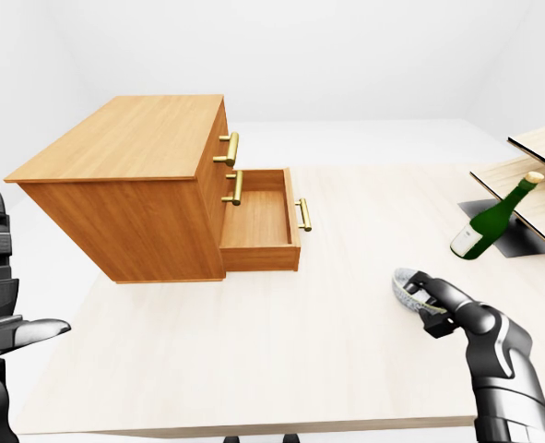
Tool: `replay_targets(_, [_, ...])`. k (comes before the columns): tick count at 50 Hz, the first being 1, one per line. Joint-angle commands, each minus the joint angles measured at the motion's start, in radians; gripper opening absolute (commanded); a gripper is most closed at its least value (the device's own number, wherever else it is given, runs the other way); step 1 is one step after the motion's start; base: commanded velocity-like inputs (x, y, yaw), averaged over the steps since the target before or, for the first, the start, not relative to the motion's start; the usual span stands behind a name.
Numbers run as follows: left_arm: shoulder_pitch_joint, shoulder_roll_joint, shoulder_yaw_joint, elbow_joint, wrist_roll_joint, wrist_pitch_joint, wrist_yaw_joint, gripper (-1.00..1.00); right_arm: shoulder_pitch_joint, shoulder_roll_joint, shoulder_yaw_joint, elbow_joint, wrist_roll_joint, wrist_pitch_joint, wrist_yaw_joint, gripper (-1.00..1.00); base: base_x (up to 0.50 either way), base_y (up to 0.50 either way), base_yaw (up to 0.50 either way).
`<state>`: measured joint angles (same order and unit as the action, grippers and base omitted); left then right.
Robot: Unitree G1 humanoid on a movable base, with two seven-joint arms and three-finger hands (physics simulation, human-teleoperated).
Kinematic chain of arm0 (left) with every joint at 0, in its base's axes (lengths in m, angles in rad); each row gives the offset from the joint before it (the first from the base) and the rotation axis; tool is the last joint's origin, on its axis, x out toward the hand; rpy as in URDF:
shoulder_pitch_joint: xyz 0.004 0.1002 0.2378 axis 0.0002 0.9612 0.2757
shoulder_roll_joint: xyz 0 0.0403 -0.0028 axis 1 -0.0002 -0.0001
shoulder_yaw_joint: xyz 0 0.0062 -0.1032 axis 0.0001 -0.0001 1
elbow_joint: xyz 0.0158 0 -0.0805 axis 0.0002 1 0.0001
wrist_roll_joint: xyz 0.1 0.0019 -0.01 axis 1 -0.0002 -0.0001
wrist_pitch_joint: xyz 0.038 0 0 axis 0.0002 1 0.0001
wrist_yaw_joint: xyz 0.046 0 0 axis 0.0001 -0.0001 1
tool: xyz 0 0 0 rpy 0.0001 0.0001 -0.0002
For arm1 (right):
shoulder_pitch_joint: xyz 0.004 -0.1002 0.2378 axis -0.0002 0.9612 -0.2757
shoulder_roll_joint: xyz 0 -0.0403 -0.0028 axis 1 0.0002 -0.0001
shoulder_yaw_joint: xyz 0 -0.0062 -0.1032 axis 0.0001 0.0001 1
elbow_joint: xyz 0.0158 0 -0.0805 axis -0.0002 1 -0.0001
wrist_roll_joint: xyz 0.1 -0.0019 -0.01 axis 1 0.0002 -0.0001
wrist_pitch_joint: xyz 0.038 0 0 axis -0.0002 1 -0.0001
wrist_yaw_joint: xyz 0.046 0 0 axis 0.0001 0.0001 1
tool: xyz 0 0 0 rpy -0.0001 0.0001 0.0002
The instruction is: Put the bowl on top of the cabinet.
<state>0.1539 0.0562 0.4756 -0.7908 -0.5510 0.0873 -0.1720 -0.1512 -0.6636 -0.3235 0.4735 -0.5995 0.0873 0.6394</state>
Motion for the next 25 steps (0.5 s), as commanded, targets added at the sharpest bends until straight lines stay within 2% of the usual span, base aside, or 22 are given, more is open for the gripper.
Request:
replay_targets(1, [-0.017, -0.009, -0.019, 0.079, 0.031, 0.0, 0.02, 1.0, 0.039, 0.077, 0.031, -0.147, -0.096, 0.0, 0.059, -1.0, 0.0, 0.0, 0.0])
replay_targets(6, [-0.017, -0.009, -0.016, 0.079, 0.029, 0.0, 0.02, 1.0, 0.023, 0.084, 0.048, -0.363, -0.244, 0.0, 0.059, -1.0, 0.0, 0.0, 0.0])
replay_targets(11, [-0.013, -0.011, -0.02, 0.078, 0.034, 0.0, 0.017, 1.0, 0.009, 0.074, 0.081, -0.563, -0.47, 0.0, 0.059, -1.0, 0.0, 0.0, 0.0])
replay_targets(17, [-0.01, -0.015, -0.023, 0.075, 0.038, 0.0, 0.015, 1.0, -0.036, 0.146, 0.026, -0.63, -0.687, 0.0, 0.059, -1.0, 0.0, 0.0, 0.0])
replay_targets(21, [-0.011, -0.015, -0.021, 0.074, 0.037, 0.0, 0.015, 1.0, -0.077, 0.216, -0.001, -0.672, -0.739, 0.0, 0.059, -1.0, 0.0, 0.0, 0.0])
replay_targets(25, [-0.01, -0.015, -0.02, 0.072, 0.036, 0.0, 0.015, 1.0, -0.11, 0.272, 0.016, -0.713, -0.728, 0.0, 0.059, -1.0, 0.0, 0.0, 0.0])
